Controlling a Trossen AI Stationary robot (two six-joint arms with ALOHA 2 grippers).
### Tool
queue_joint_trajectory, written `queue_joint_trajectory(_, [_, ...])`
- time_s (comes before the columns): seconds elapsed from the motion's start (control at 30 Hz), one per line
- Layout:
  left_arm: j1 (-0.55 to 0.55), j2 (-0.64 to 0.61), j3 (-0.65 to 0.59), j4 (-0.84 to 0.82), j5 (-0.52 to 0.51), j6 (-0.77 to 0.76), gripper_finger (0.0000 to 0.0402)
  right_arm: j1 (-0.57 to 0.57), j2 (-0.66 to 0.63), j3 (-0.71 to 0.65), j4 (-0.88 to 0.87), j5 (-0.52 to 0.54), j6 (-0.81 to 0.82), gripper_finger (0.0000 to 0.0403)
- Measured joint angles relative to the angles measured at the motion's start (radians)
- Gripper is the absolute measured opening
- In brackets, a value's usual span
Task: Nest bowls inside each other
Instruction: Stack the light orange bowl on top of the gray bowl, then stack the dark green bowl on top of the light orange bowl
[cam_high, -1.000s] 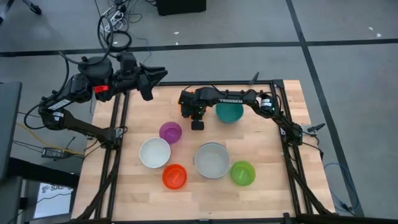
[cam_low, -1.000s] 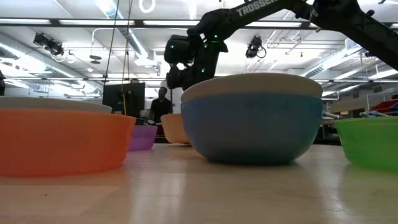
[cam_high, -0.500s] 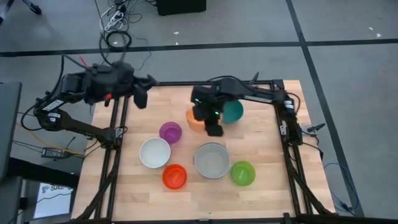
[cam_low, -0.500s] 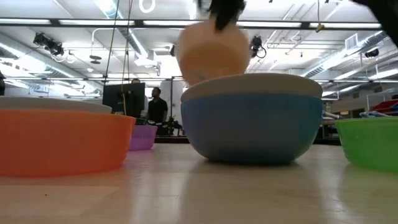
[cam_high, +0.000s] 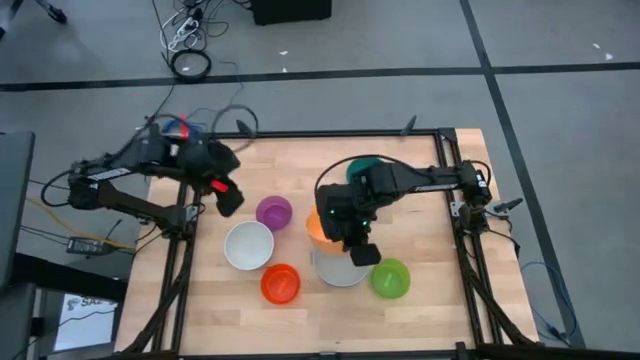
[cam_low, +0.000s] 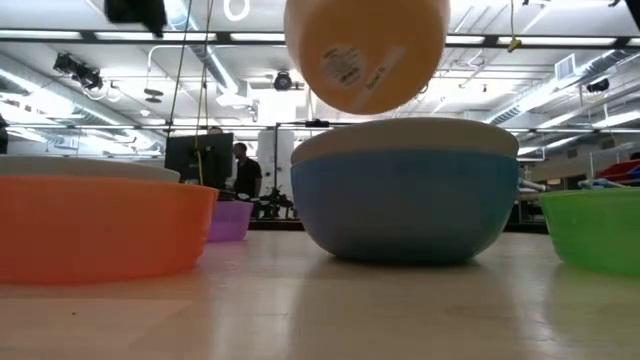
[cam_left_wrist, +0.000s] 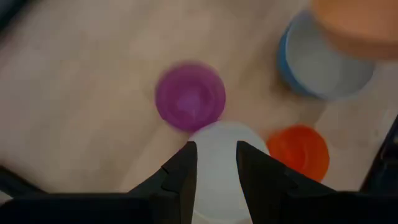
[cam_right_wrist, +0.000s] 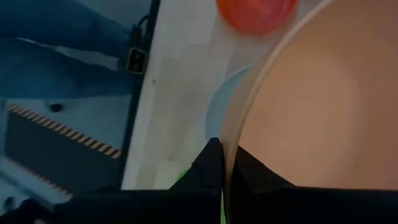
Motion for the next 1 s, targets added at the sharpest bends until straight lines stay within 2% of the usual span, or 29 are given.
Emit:
queue_joint_trajectory(0.23, [-0.039, 0.000, -0.139, 0.176, 0.124, -0.090, 0.0122, 0.028, 0.001, -0.063, 0.015, -0.071, 0.031, 0.0003])
queue_joint_trajectory(0.47, [-0.062, -0.002, -0.151, 0.317, 0.121, -0.147, 0.0122, 0.042, 0.001, -0.121, 0.080, -0.108, 0.038, 0.0048])
queue_joint_trajectory(0.67, [-0.079, -0.003, -0.151, 0.377, 0.103, -0.183, 0.0122, 0.033, 0.001, -0.144, 0.080, -0.176, 0.041, 0.0089])
queue_joint_trajectory(0.8, [-0.080, -0.002, -0.151, 0.426, 0.097, -0.212, 0.0122, 0.020, 0.000, -0.148, 0.078, -0.178, 0.025, 0.0106])
queue_joint_trajectory(0.9, [-0.080, -0.002, -0.151, 0.470, 0.094, -0.234, 0.0122, 0.007, -0.009, -0.148, 0.077, -0.120, 0.010, 0.0111])
queue_joint_trajectory(1.0, [-0.080, -0.002, -0.151, 0.524, 0.094, -0.258, 0.0122, -0.024, -0.038, -0.148, 0.058, 0.054, 0.001, 0.0110])
